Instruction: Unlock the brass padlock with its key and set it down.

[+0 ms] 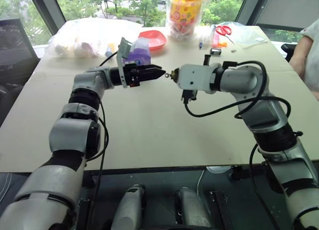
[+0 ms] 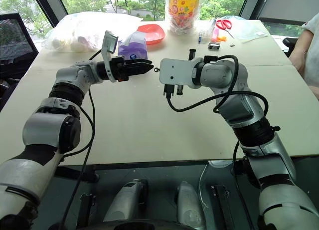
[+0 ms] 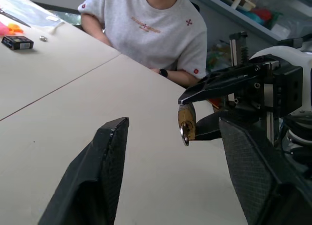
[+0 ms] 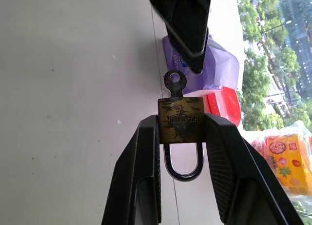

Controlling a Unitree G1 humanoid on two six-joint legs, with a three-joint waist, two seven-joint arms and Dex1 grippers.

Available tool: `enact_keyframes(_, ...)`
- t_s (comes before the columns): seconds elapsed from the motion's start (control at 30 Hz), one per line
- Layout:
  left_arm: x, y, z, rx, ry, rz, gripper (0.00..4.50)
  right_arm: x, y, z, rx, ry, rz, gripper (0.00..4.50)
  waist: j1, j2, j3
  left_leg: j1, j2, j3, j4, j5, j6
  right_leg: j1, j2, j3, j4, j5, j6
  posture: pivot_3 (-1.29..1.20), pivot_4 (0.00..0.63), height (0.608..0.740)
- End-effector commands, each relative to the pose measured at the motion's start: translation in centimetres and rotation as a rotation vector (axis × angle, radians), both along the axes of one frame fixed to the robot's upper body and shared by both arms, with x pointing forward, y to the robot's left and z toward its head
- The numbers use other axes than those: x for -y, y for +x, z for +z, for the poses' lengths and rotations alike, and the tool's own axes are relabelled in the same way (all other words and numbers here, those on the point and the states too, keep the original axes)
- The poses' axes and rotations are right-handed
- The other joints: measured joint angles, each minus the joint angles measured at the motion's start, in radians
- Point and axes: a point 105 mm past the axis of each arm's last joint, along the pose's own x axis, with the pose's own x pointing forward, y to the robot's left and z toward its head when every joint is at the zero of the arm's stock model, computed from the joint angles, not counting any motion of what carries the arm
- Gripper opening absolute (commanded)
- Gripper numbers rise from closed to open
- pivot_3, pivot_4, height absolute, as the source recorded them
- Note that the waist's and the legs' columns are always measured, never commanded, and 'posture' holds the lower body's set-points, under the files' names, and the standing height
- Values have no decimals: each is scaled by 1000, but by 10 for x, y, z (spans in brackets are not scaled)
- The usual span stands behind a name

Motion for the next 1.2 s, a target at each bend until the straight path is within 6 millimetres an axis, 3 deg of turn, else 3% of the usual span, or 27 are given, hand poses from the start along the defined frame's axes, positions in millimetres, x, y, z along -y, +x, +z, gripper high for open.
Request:
enact_keyframes(0.03, 4, -2, 15, 60, 0, -33, 2765, -2, -4, 20, 81, 20, 4, 710, 0, 0, 0, 0, 0, 0, 0, 0, 0, 0, 0, 0, 0, 0, 0, 0, 150, 740)
enact_keyframes(0.13, 6, -2, 12, 63, 9, -33, 1982, -3, -4, 21, 88, 24, 6, 710, -1, 0, 0, 0, 0, 0, 0, 0, 0, 0, 0, 0, 0, 0, 0, 0, 150, 740)
enact_keyframes(0.67, 12, -2, 19, 61, -44, -36, 1982, -12, -7, 22, 93, 25, 33, 710, -1, 0, 0, 0, 0, 0, 0, 0, 0, 0, 0, 0, 0, 0, 0, 0, 150, 740)
enact_keyframes(0.9, 11, -3, 12, 63, -6, -49, 61, -12, -7, 24, 97, 30, 32, 710, -1, 0, 0, 0, 0, 0, 0, 0, 0, 0, 0, 0, 0, 0, 0, 0, 150, 740)
enact_keyframes(1.13, 7, -5, 10, 29, -17, -60, 61, -10, -6, 25, 104, 31, 21, 710, -1, 0, 0, 0, 0, 0, 0, 0, 0, 0, 0, 0, 0, 0, 0, 0, 150, 740)
enact_keyframes(1.2, 7, -5, 9, 16, -12, -62, 624, -10, -6, 25, 106, 32, 20, 710, -1, 0, 0, 0, 0, 0, 0, 0, 0, 0, 0, 0, 0, 0, 0, 0, 150, 740)
